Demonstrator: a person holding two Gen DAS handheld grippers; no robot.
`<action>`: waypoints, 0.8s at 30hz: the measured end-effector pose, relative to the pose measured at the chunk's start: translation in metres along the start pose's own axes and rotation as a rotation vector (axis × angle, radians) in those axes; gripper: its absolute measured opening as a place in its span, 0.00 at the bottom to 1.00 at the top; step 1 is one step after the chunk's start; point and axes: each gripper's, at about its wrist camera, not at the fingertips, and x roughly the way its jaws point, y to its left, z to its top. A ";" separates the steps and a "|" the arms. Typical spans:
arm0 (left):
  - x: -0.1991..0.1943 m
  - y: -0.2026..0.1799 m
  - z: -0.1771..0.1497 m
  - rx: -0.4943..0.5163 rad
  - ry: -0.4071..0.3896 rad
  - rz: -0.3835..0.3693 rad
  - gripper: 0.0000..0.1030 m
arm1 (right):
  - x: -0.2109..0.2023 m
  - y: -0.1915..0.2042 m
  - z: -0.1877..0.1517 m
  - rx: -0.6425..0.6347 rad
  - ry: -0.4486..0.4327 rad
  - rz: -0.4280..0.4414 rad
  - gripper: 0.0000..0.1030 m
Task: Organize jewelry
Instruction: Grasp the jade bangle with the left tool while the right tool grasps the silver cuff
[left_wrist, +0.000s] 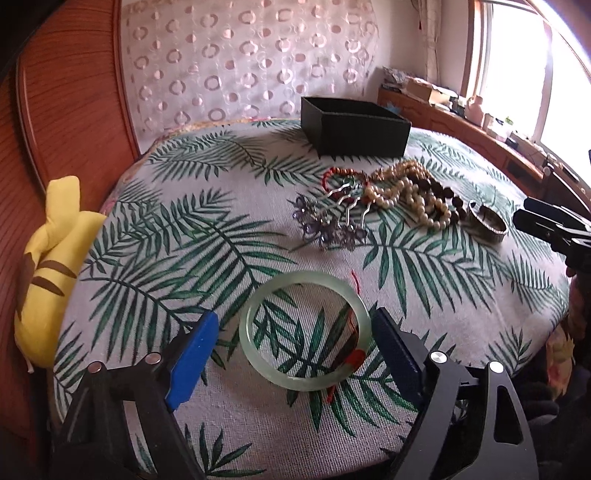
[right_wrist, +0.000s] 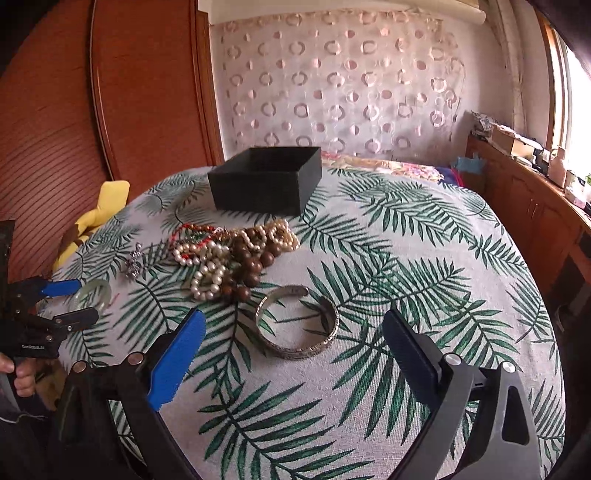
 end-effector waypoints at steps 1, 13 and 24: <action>0.001 -0.002 0.000 0.009 0.001 0.007 0.79 | 0.002 0.000 -0.001 -0.006 0.010 0.002 0.95; -0.002 0.002 0.003 0.010 -0.008 -0.018 0.67 | 0.020 0.006 0.005 -0.065 0.093 0.039 0.95; -0.009 0.005 0.028 0.012 -0.068 -0.027 0.67 | 0.046 0.003 0.011 -0.114 0.201 0.044 0.76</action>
